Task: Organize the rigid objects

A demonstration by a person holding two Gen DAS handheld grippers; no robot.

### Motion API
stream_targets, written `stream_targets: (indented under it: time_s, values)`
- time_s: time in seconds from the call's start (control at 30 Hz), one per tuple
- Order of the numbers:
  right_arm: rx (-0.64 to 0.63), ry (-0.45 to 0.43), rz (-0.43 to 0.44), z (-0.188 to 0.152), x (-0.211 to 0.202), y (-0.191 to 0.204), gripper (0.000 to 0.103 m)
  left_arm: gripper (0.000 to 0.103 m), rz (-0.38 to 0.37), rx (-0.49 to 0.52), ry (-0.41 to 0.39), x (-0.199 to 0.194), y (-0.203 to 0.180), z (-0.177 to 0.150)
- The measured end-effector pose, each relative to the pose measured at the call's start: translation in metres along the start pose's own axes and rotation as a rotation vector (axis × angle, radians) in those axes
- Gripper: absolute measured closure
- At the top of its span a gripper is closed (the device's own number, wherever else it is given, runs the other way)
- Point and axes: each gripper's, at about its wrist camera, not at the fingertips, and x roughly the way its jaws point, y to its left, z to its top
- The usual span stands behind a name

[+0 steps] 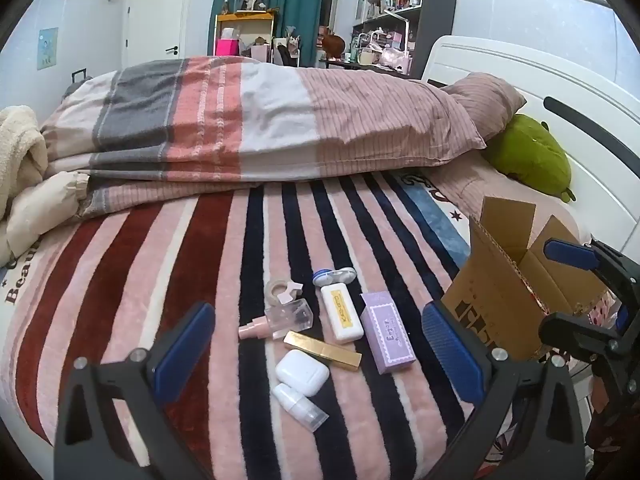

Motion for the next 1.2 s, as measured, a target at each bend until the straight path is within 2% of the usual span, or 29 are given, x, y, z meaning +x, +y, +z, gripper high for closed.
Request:
stream_targets:
  time_s: [0.5, 0.63, 0.77, 1.2]
  values:
    - [0.042, 0.032, -0.026, -0.001, 0.010, -0.009, 0.000, 0.000, 0.008, -0.008, -0.002, 0.005, -0.006, 0.002]
    - [0.069, 0.033, 0.004, -0.002, 0.010, -0.013, 0.000, 0.000, -0.002, -0.020, -0.003, 0.007, 0.004, 0.001]
    - [0.058, 0.030, -0.022, -0.001, 0.010, -0.012, 0.000, 0.000, -0.001, -0.023, -0.005, 0.008, 0.007, 0.001]
    - [0.055, 0.020, -0.029, 0.000, 0.007, -0.011, 0.000, 0.000, 0.008, -0.025, -0.007, 0.006, 0.009, 0.003]
